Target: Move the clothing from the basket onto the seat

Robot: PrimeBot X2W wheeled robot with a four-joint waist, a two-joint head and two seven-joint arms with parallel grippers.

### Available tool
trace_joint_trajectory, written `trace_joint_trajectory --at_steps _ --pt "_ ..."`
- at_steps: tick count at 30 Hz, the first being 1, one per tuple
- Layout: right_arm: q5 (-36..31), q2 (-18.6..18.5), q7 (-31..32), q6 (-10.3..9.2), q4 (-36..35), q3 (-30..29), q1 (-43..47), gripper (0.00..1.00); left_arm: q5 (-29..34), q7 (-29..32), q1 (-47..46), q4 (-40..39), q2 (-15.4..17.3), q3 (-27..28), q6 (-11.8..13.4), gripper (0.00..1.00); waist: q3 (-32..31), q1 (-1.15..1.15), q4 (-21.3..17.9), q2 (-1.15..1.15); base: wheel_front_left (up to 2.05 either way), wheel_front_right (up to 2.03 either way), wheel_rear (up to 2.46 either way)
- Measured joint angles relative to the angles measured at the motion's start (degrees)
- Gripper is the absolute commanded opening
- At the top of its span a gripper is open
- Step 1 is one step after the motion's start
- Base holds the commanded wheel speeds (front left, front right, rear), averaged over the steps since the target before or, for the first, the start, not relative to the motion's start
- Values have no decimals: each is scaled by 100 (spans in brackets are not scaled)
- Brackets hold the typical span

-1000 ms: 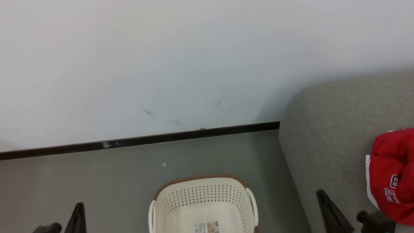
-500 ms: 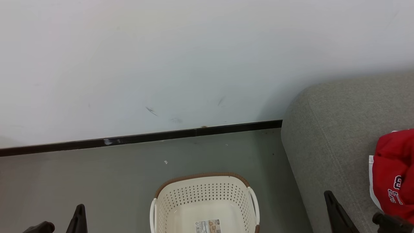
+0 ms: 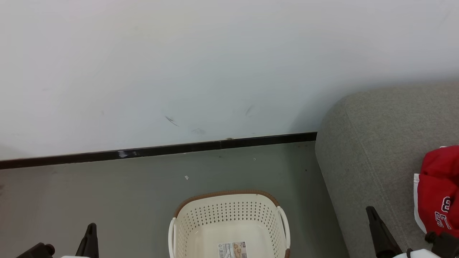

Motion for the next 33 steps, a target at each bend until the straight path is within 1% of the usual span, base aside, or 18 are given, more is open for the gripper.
trace_joint_trajectory --at_steps 7,22,33 --pt "687 -81 120 0 108 -4 -124 0 -457 146 -74 1 -68 122 -133 0 13 -2 25 0 0 0 0" --pt "2145 -193 354 0 403 2 -447 0 -1424 432 -201 18 -237 357 -402 0 79 -38 77 0 0 0 0" --pt "3209 -291 510 0 587 18 -659 0 -2136 633 -320 38 -381 530 -604 0 127 -45 114 0 0 0 0"
